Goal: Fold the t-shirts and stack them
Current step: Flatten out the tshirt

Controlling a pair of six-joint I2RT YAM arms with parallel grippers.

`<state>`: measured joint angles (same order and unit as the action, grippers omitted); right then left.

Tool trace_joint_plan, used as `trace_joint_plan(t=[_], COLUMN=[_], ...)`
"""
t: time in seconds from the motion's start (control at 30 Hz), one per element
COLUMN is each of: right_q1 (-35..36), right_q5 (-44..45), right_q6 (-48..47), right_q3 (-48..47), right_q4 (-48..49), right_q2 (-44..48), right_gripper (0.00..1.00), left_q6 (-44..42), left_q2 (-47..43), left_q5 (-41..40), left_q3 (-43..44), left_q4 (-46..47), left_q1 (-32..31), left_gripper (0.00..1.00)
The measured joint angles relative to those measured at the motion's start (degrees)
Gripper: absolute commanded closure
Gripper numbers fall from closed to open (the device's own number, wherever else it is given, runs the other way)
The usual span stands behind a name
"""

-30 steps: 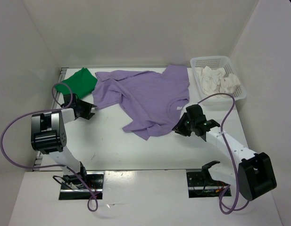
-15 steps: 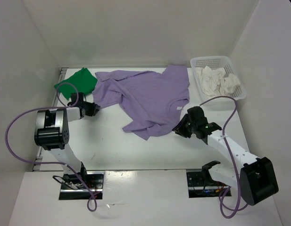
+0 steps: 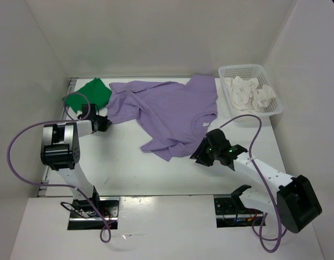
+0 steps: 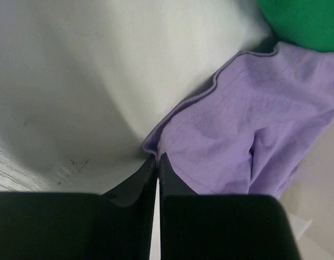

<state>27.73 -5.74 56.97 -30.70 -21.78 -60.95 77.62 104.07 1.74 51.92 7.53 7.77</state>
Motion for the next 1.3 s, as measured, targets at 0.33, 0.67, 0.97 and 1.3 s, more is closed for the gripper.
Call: trace_joint_plan(t=[0.33, 0.67, 0.97, 1.3], right_q1=[16.33, 19.69, 22.51, 23.78], right_q5=[0.22, 9.35, 12.92, 14.97], right_q6=[8.39, 20.68, 28.63, 34.1], right_q3=[-0.9, -2.47, -3.58, -3.78], right_q4=[12.24, 21.33, 26.29, 26.93], right_q2=[-18.23, -22.53, -27.74, -28.89], right_gripper=[0.56, 0.63, 0.68, 0.72], left_q6=[-12.85, -22.21, -23.91, -24.87], left_q2=[-5.99, -13.11, -16.39, -16.92], left_q5=[-1.62, -2.73, -1.88, -1.44], left_q3=[2.29, 0.26, -1.68, -2.78], left_q4=[-5.9, -8.74, -10.36, -10.56], left_q1=[0.35, 0.42, 0.42, 0.39], left_gripper=[1.0, 1.0, 1.0, 1.0])
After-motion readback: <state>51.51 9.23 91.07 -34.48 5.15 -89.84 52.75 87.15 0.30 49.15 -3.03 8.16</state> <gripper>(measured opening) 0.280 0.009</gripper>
